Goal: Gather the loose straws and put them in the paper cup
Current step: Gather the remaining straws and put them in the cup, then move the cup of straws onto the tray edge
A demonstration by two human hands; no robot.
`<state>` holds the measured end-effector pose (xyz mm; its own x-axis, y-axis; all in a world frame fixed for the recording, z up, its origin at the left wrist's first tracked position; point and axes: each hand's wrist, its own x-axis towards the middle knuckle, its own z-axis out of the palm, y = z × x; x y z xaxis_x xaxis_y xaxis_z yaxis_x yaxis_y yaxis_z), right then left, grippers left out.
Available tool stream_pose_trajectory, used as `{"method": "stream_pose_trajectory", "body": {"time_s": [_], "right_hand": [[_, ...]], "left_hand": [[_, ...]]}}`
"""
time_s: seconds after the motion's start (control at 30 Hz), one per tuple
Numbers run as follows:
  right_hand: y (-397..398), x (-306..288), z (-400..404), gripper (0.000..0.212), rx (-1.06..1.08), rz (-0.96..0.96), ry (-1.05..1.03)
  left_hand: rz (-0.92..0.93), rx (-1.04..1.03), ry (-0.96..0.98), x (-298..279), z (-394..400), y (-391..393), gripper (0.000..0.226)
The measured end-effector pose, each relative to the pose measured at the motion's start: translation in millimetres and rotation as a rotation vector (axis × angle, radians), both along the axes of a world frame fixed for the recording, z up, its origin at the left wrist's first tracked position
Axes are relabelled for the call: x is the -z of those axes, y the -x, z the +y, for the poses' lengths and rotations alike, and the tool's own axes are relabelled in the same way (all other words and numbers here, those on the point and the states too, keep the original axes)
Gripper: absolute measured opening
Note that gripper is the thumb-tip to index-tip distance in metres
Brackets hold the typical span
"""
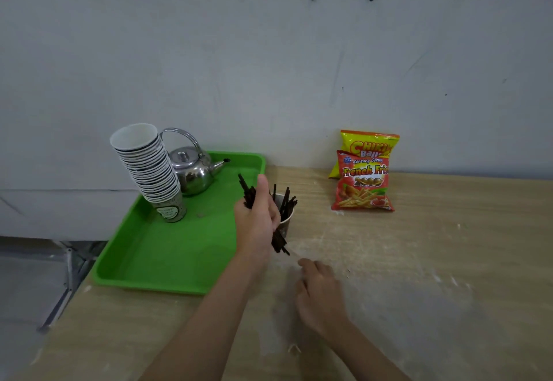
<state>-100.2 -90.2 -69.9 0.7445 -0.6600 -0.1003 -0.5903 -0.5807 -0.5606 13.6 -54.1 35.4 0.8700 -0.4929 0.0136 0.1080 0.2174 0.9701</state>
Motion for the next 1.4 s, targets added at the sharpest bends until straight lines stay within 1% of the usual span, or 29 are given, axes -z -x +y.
{"method": "stream_pose_trajectory", "body": {"time_s": [0.07, 0.17, 0.27, 0.33, 0.43, 0.57, 0.63, 0.73, 0.77, 0.87, 0.97, 1.07, 1.17, 1.3, 1.4], "right_hand": [[11, 12, -4, 0.043, -0.035, 0.083, 0.199], [24, 31, -6, 0.041, -0.094, 0.057, 0.31], [25, 29, -6, 0.041, -0.111, 0.021, 0.273], [23, 30, -8, 0.04, -0.114, -0.028, 0.311], [24, 33, -10, 0.039, -0.116, -0.084, 0.335], [25, 37, -11, 0.038, -0.107, -0.081, 0.383], [25, 36, -10, 0.038, -0.103, -0.065, 0.383], [24, 36, -10, 0.038, -0.106, -0.06, 0.395], [25, 36, -10, 0.037, -0.104, -0.059, 0.394], [25, 36, -10, 0.038, -0.101, -0.067, 0.395], [26, 36, -9, 0.038, -0.106, -0.071, 0.402], [26, 36, -9, 0.037, -0.101, -0.08, 0.41], [26, 37, -9, 0.037, -0.098, -0.088, 0.416], [26, 39, -9, 0.037, -0.101, -0.092, 0.42], [25, 39, -10, 0.038, -0.1, -0.09, 0.425]], "left_hand": [[-0.044, -0.018, 0.027, -11, -6, -16, 0.054], [-0.149, -0.019, 0.01, -26, -17, -38, 0.054], [-0.242, -0.014, -0.016, -28, -27, -54, 0.055], [-0.269, 0.014, -0.046, -19, -34, -62, 0.054], [-0.302, 0.086, -0.145, -1, -39, -65, 0.052], [-0.406, 0.215, -0.324, 22, -37, -68, 0.051], [-0.502, 0.23, -0.44, 30, -34, -69, 0.047], [-0.654, 0.217, -0.567, 34, -32, -68, 0.033], [-0.71, 0.233, -0.624, 31, -32, -67, 0.034], [-0.852, 0.321, -0.763, 29, -29, -67, 0.044], [-0.974, 0.408, -0.886, 31, -24, -71, 0.066], [-1.016, 0.492, -0.993, 29, -19, -75, 0.084], [-1.043, 0.57, -1.11, 25, -14, -77, 0.097], [-1.17, 0.561, -1.187, 23, -9, -82, 0.119], [-1.153, 0.544, -1.194, 22, -6, -85, 0.128]]}}
